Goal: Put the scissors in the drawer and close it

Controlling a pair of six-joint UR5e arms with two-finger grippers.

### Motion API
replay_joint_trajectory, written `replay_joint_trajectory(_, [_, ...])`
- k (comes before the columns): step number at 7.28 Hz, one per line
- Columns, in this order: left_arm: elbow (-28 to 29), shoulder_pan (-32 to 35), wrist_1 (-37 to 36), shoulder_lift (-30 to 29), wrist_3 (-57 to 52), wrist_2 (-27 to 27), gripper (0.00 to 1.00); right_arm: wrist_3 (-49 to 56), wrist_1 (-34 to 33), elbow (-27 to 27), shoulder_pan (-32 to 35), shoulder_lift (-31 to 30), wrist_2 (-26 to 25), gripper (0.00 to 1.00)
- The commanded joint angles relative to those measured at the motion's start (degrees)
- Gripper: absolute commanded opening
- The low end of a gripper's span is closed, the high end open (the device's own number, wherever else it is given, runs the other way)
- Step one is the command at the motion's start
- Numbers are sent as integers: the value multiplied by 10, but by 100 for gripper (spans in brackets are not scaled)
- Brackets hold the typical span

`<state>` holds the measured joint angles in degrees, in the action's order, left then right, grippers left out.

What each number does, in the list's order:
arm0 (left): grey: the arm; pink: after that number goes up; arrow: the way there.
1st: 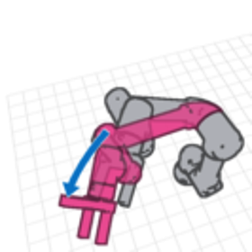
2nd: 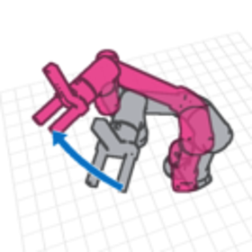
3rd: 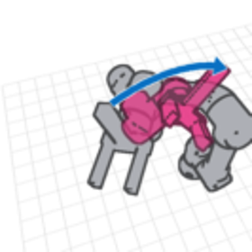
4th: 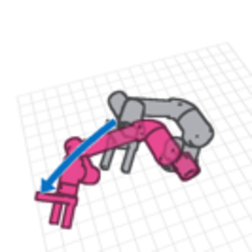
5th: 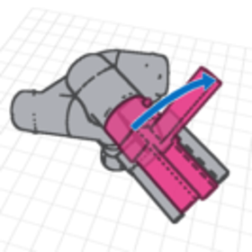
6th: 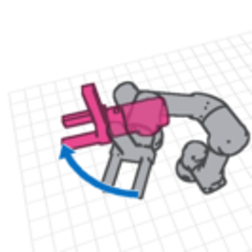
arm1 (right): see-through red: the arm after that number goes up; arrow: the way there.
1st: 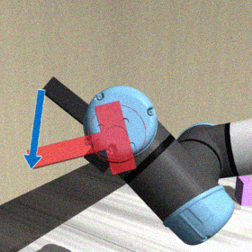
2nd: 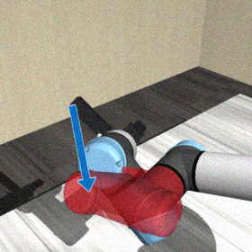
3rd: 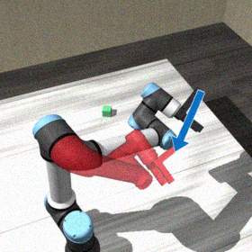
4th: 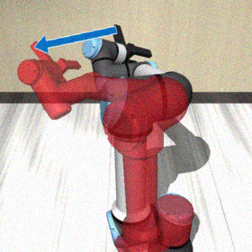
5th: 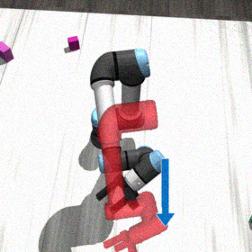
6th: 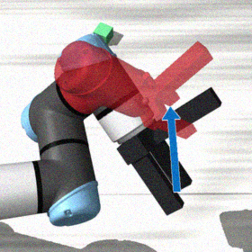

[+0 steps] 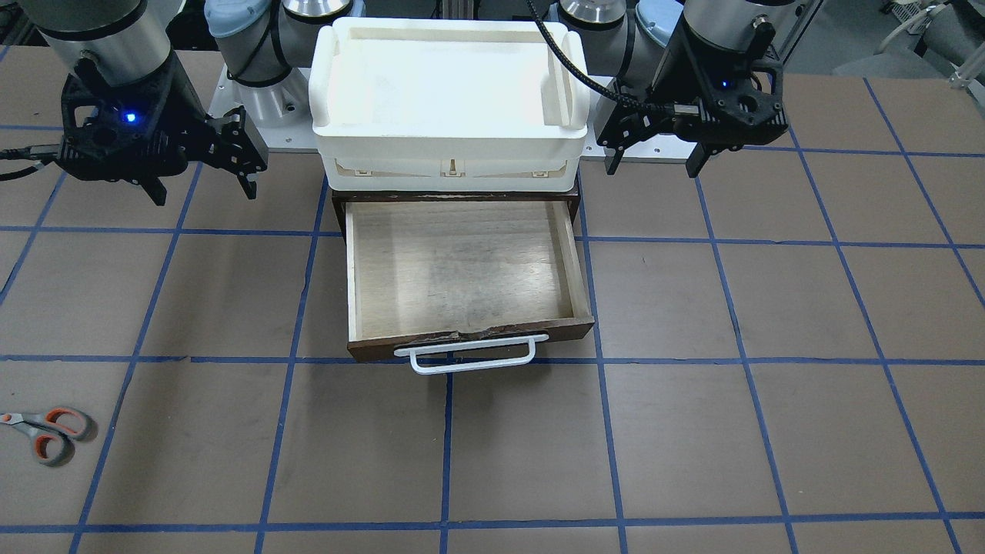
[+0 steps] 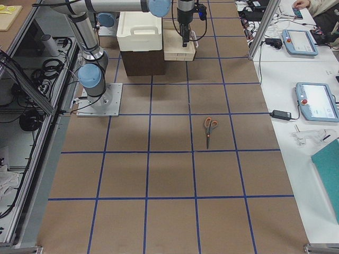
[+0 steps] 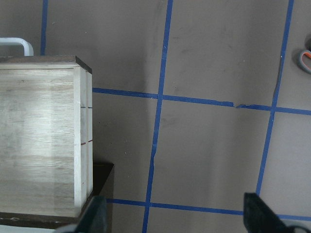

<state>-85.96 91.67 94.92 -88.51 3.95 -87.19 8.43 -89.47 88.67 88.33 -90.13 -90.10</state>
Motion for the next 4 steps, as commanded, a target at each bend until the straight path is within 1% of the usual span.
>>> replay_joint_trajectory(1, [0,0,0,0,0,0,100,0,-7,0,0,0,-1,100])
replay_joint_trajectory(4, [0,0,0,0,0,0,100,0,-10,0,0,0,1,100])
